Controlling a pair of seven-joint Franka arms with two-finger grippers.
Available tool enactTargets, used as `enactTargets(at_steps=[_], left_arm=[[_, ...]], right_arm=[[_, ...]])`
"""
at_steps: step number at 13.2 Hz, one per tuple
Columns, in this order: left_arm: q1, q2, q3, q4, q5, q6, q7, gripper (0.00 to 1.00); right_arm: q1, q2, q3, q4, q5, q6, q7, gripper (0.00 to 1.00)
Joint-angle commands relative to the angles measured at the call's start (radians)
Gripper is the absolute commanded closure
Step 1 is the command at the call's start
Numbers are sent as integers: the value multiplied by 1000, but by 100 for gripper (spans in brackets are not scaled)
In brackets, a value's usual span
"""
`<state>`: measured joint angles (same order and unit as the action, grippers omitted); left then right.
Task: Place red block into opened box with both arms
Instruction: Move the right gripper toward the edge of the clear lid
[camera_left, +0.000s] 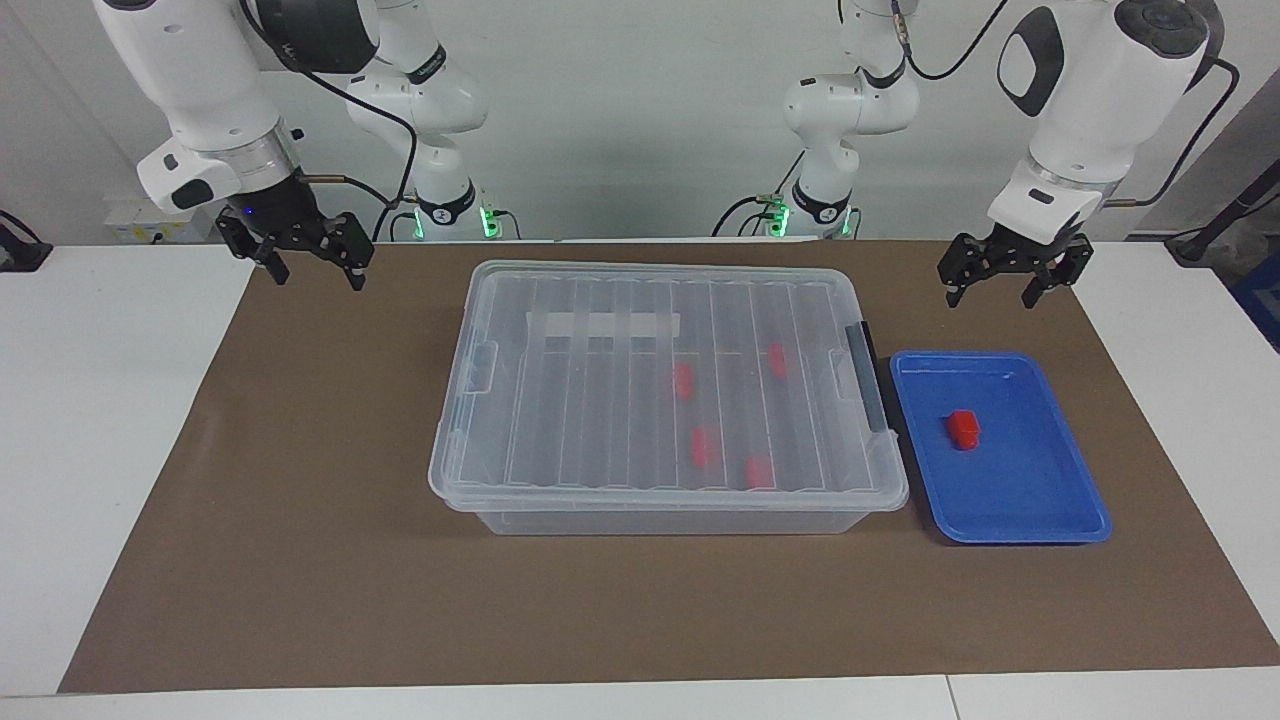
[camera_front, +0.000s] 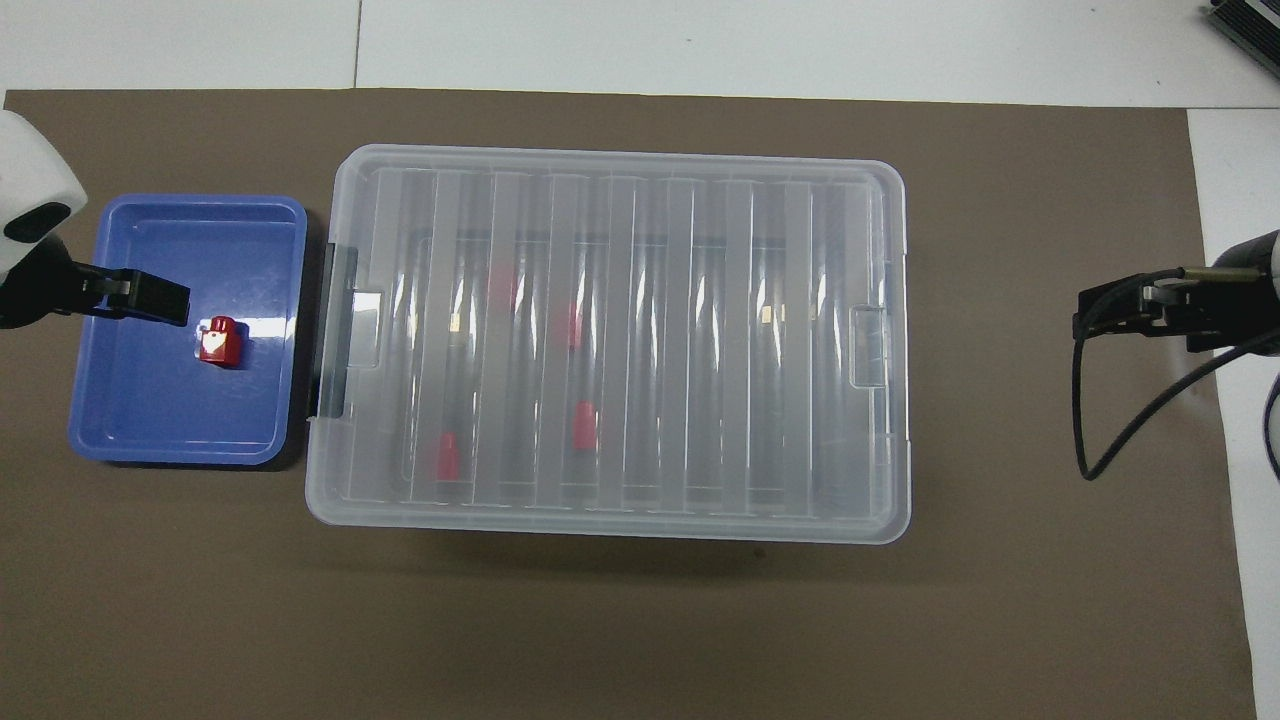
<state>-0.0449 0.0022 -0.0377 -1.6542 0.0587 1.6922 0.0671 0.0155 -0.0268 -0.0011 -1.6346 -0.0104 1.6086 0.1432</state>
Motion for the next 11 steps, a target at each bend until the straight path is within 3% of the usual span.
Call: enactTargets(at_steps=[1, 6, 11], left_arm=[[11, -8, -5, 7, -13, -19, -1, 0], [11, -8, -5, 7, -13, -19, -1, 0], [11, -8, -5, 7, -13, -14, 0, 0]], right_arm=[[-5, -10, 3, -14, -5, 2, -13, 0], [0, -10, 4, -25, -8, 56, -14, 0], [47, -10, 20, -123, -5, 207, 117, 0]])
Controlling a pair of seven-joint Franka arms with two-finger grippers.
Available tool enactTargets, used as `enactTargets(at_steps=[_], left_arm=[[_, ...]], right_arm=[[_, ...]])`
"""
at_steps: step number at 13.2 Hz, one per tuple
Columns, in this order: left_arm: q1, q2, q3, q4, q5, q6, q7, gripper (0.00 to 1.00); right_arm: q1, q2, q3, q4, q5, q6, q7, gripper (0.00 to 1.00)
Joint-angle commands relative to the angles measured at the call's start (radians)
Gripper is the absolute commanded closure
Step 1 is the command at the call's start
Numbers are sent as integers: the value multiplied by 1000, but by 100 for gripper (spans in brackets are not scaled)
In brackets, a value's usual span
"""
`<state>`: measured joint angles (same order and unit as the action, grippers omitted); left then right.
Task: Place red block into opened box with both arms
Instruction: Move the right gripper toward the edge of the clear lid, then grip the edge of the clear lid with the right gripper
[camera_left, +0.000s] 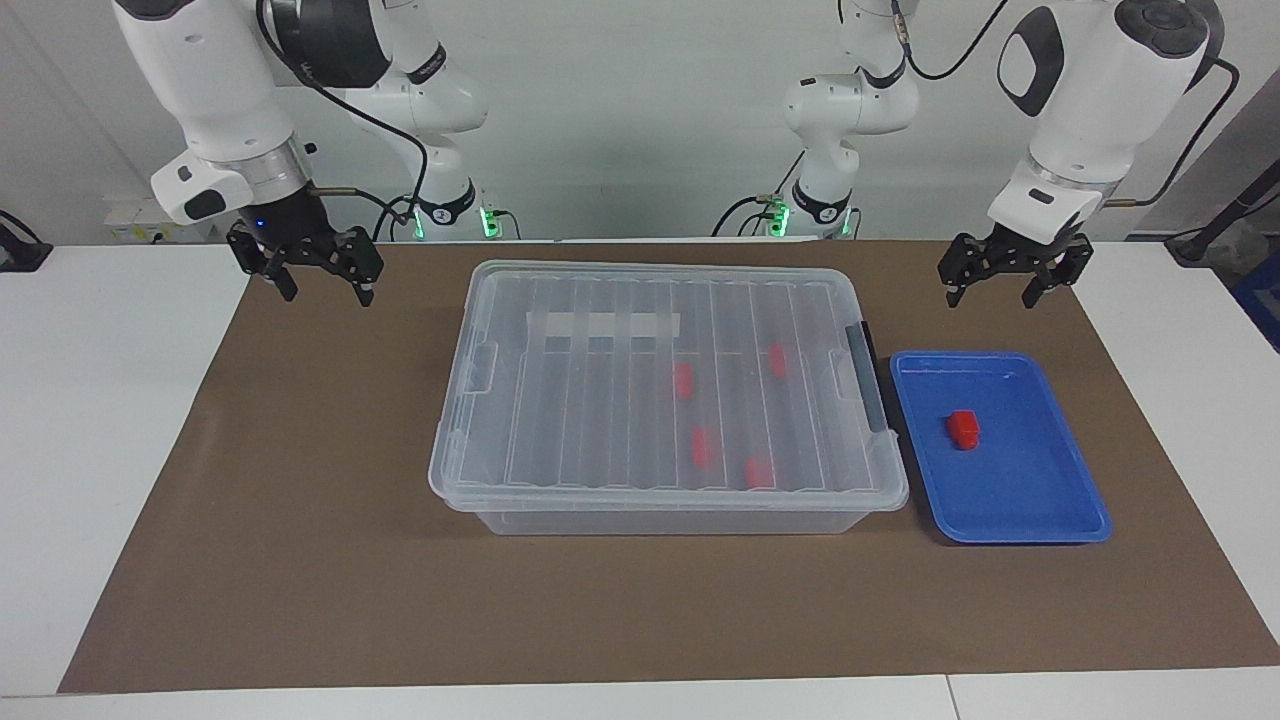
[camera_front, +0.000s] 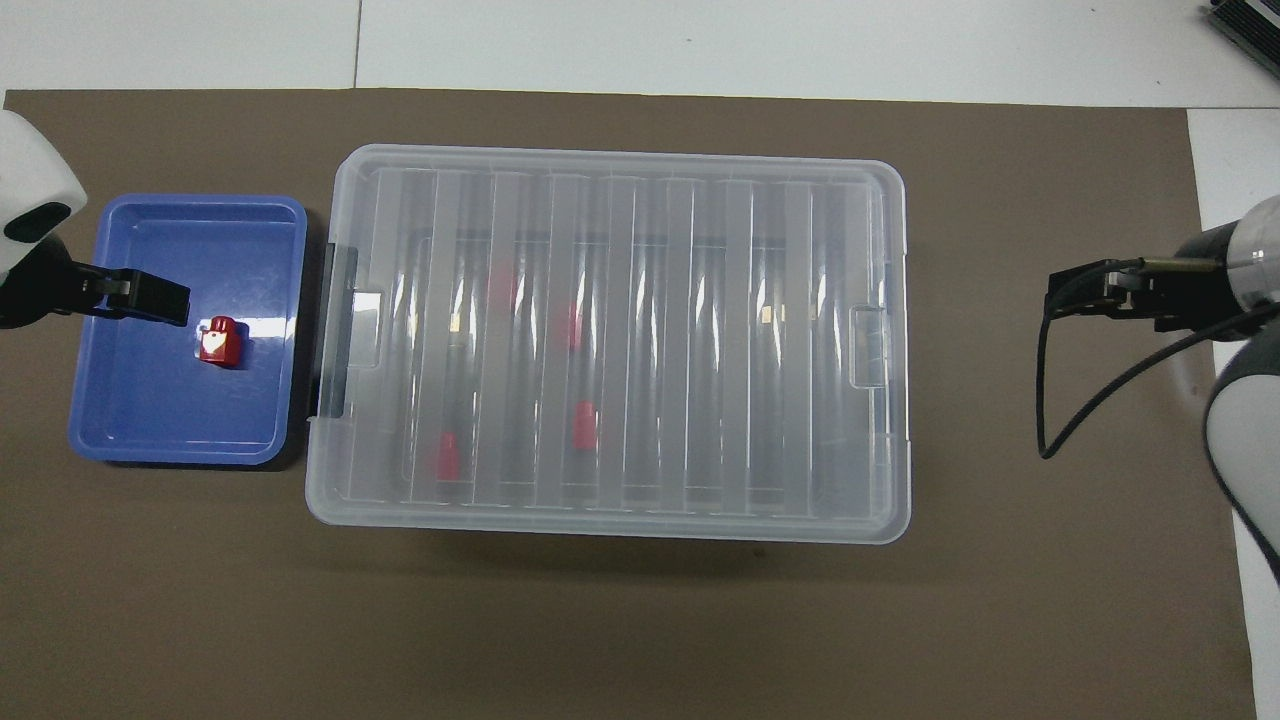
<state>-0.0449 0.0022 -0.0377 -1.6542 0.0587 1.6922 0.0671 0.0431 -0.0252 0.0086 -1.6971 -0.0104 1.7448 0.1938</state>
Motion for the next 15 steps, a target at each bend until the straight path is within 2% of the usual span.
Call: enactTargets(at_steps=[1, 5, 9, 15], left_arm=[[11, -8, -5, 7, -13, -5, 0, 0], [7, -8, -5, 7, -13, -20, 0, 0], [3, -8, -5, 7, -13, -8, -9, 0], [10, -8, -7, 7, -63, 3, -69, 0]], right_arm=[[43, -6, 10, -82, -5, 99, 108, 0], [106, 24, 11, -145, -5, 206, 148, 0], [155, 16, 11, -257, -5, 334, 216, 0], [143, -30, 10, -361, -5, 347, 196, 1]])
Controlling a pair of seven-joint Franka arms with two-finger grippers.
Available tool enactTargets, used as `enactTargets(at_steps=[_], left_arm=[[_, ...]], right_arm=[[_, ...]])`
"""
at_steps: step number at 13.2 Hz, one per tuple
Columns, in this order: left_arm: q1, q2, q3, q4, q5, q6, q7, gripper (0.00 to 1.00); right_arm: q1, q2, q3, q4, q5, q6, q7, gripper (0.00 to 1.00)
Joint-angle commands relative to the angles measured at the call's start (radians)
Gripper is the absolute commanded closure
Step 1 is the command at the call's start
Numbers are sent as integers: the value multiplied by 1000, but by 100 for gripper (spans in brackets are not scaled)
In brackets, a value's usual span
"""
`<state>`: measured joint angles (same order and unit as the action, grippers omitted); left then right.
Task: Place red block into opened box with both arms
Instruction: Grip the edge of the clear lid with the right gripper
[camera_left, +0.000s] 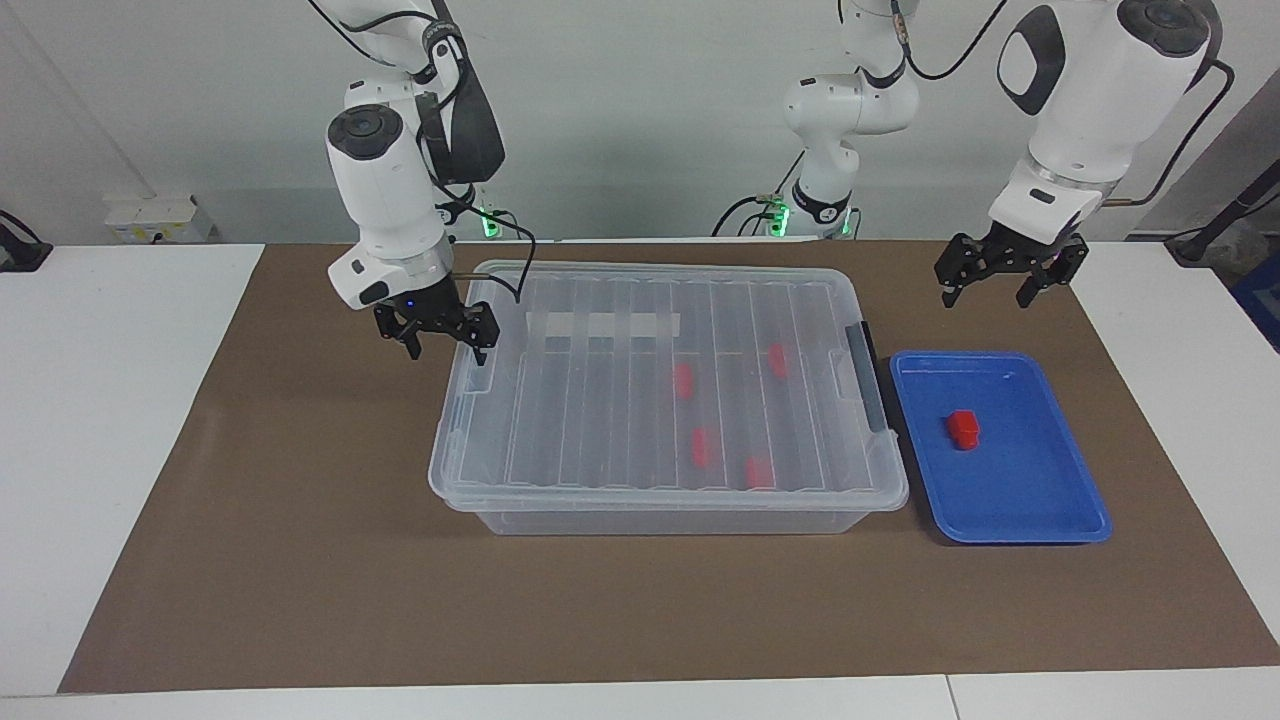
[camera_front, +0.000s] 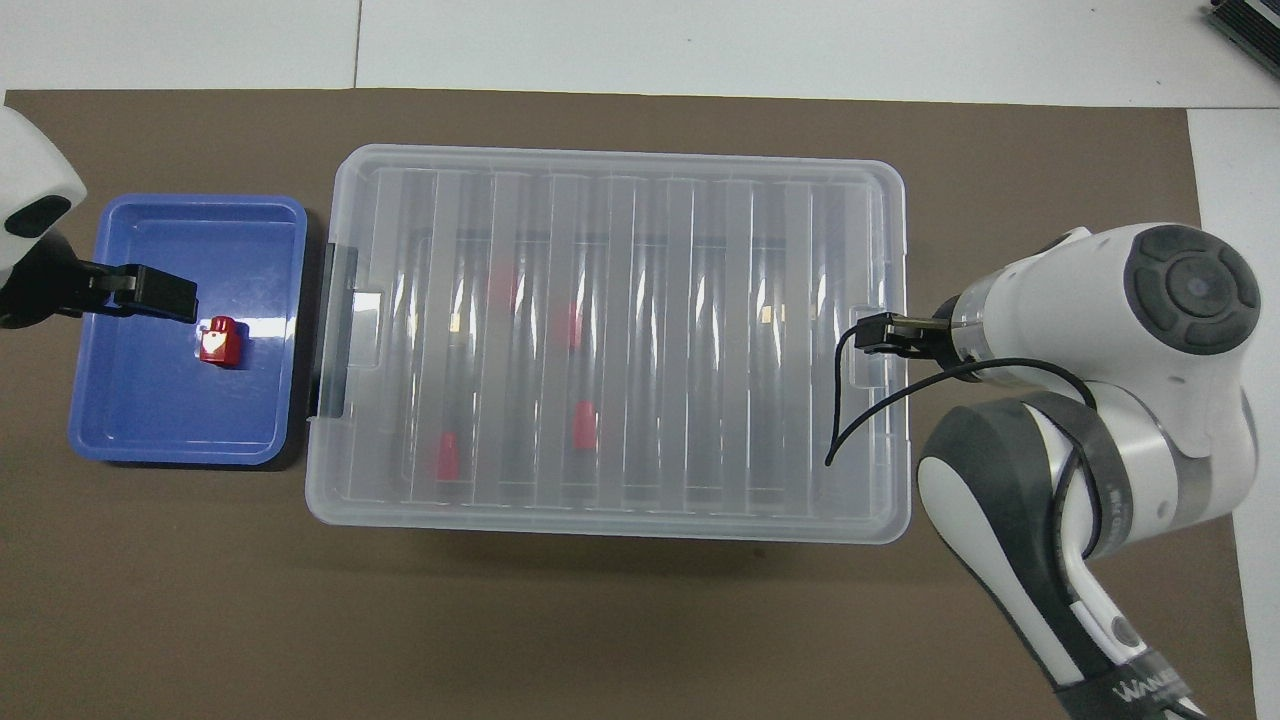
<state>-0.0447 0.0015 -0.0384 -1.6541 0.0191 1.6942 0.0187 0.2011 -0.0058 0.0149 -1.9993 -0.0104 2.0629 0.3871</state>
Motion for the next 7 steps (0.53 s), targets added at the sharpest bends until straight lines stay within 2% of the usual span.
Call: enactTargets(at_steps=[1, 7], left_arm=[[9, -8, -6, 5, -25, -2, -20, 0], [9, -21, -5, -12, -27, -18, -14, 0]], right_arm=[[-19, -52, 4, -72, -5, 33, -14, 1], [-101, -62, 4, -90, -5, 10, -125, 3]])
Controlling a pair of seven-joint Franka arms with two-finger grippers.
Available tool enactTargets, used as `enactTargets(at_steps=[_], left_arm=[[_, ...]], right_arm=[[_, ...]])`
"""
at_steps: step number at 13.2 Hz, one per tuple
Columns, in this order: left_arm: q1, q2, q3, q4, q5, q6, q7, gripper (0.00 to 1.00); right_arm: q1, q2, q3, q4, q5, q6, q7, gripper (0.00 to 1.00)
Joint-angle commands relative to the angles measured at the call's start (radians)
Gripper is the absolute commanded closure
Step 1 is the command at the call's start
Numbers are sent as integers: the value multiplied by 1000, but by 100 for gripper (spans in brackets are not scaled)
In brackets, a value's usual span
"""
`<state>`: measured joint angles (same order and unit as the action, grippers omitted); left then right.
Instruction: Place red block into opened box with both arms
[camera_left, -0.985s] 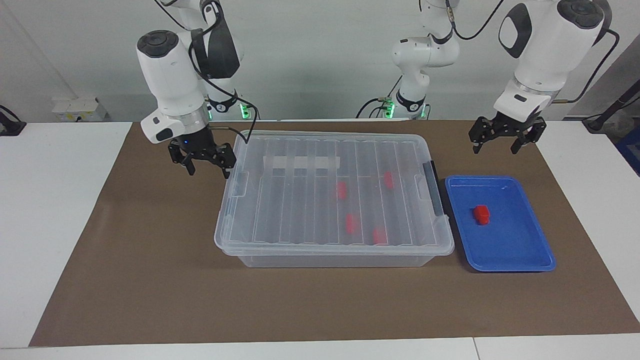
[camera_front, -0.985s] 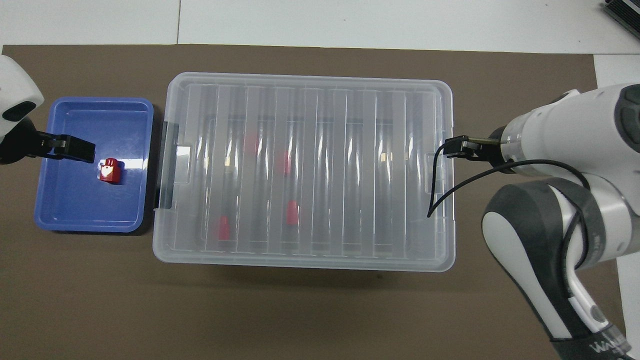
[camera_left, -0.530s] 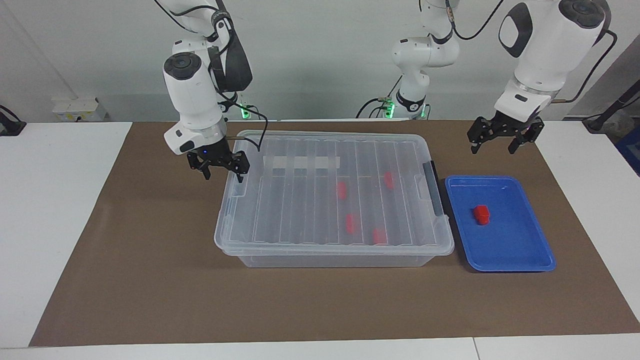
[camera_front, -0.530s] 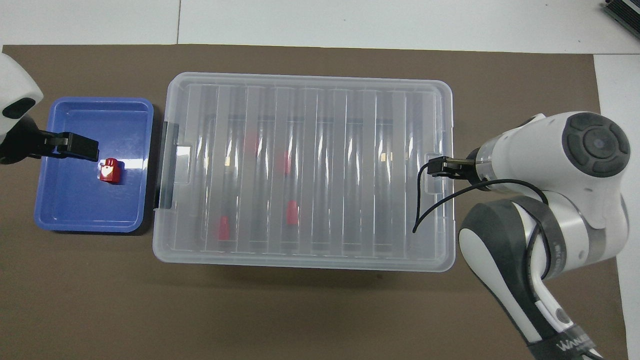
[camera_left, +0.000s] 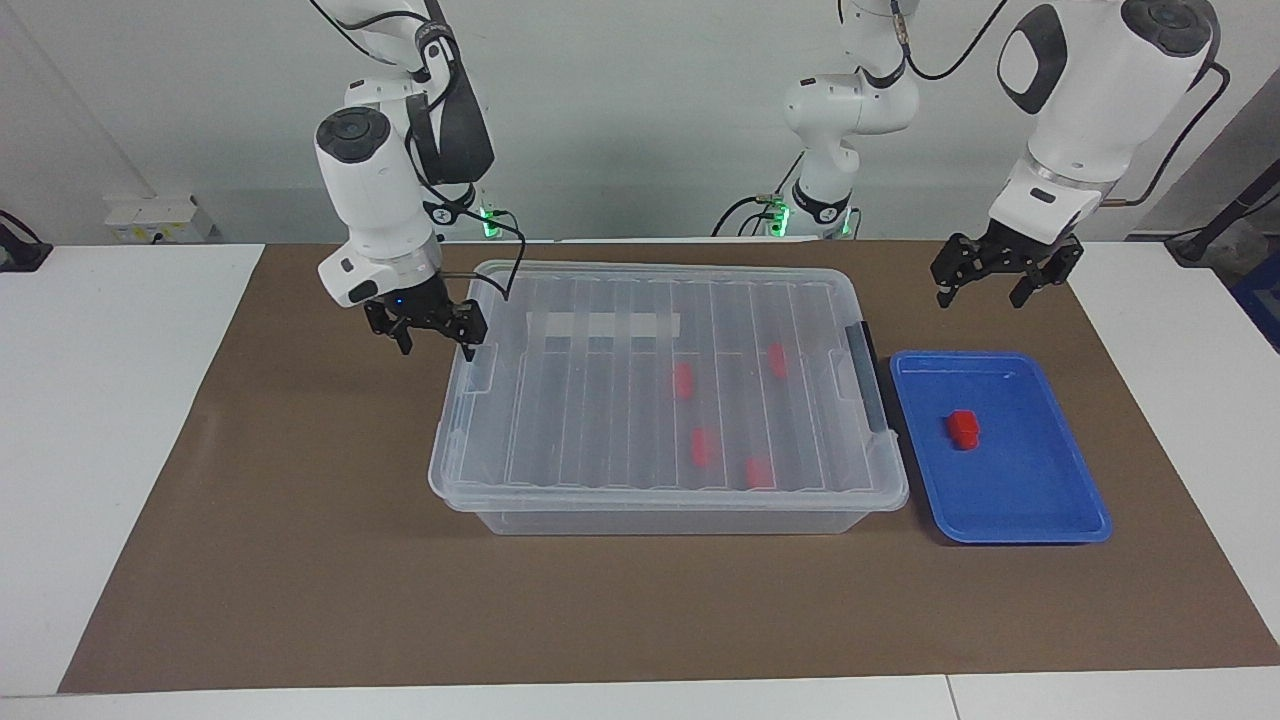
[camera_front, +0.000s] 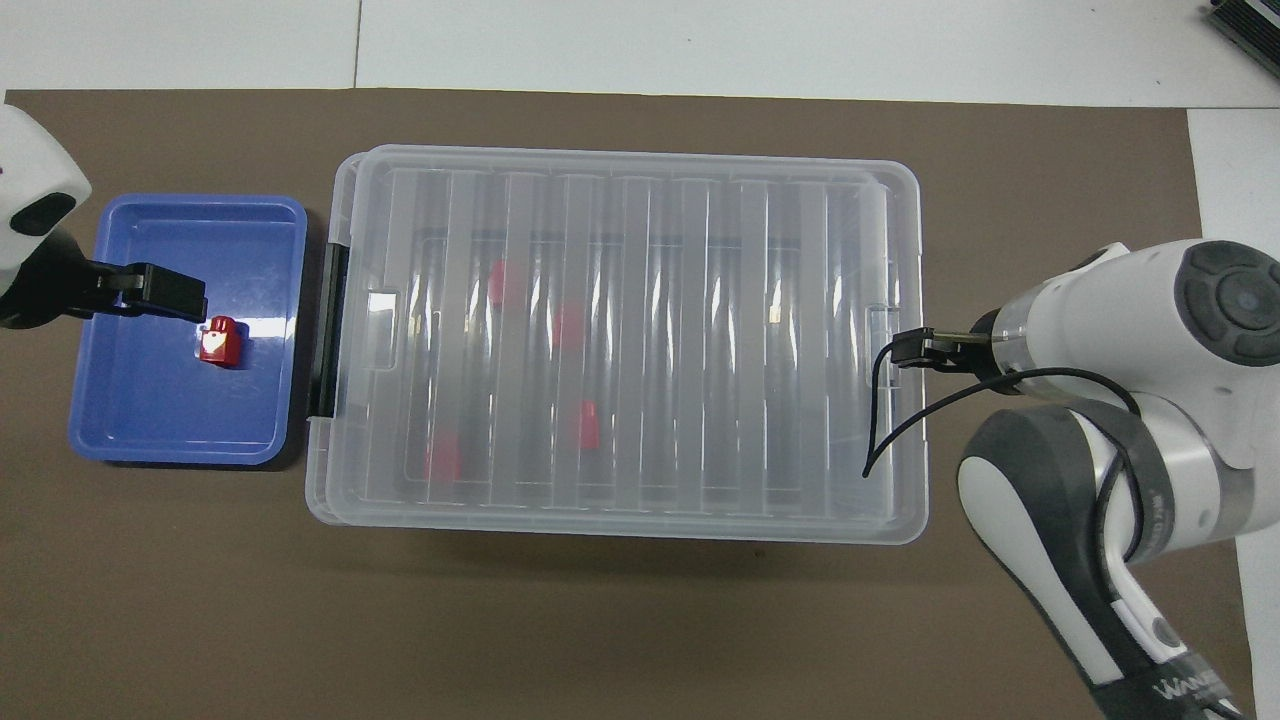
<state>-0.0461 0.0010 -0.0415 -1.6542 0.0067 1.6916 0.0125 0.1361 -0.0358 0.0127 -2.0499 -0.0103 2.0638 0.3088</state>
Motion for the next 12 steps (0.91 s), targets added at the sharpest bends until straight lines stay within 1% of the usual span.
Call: enactTargets(at_steps=[1, 6, 7, 8, 9, 10, 11, 12], left_arm=[[11, -22, 0, -10, -14, -15, -8, 0], [14, -29, 6, -10, -13, -13, -9, 0], [26, -29, 9, -12, -13, 3, -14, 0], [61, -33, 11, -28, -14, 8, -19, 0], [95, -50, 9, -56, -13, 25, -28, 0], [107, -52, 11, -87, -4, 66, -14, 0], [115, -36, 12, -99, -1, 113, 0, 0], [141, -4, 12, -111, 1, 156, 23, 0]], right_arm=[[-53, -33, 4, -39, -5, 4, -75, 3], [-153, -33, 6, -38, -5, -8, -229, 2], [-170, -33, 6, -38, -5, -8, -252, 2], [-185, -33, 4, -38, -5, -8, -276, 2], [-208, -32, 6, -36, -5, -8, -305, 2], [-226, -29, 6, -32, -5, -7, -338, 2], [-243, -29, 6, -32, -5, -7, -371, 2], [-259, -29, 6, -32, -5, -5, -396, 2]])
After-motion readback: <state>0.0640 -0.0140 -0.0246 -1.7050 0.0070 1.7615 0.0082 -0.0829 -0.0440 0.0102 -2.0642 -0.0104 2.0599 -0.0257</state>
